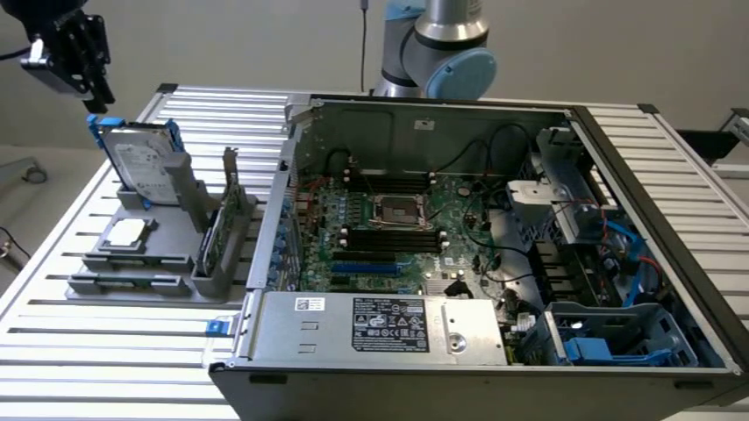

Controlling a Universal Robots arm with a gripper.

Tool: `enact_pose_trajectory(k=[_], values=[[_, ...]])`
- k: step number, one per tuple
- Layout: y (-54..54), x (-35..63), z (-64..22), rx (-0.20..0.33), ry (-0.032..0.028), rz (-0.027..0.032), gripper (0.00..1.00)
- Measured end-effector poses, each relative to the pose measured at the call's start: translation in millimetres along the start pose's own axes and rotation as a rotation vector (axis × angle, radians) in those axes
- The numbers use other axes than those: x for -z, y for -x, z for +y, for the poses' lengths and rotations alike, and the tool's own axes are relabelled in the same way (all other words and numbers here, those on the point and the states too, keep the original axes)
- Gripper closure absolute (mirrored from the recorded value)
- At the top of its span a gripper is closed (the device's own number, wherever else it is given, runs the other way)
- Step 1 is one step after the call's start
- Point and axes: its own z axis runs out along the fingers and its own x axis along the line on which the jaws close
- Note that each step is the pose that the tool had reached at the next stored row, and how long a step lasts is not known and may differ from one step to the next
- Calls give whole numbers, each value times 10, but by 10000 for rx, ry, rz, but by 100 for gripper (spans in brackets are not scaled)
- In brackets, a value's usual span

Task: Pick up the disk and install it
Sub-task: 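Pick up the disk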

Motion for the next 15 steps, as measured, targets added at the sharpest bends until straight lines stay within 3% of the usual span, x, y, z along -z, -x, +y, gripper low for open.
enact_pose_trajectory(k=[2, 4, 5, 11, 13, 15], values=[[0, -6, 0, 1, -2, 2, 58], [0, -19, 1, 0, -2, 11, 58], [-1, -33, 0, 0, -2, 18, 52], [-2, -127, 0, 4, 4, 118, 52], [-3, -164, 0, 7, 4, 143, 44], [-3, -200, 1, 8, 5, 152, 44]])
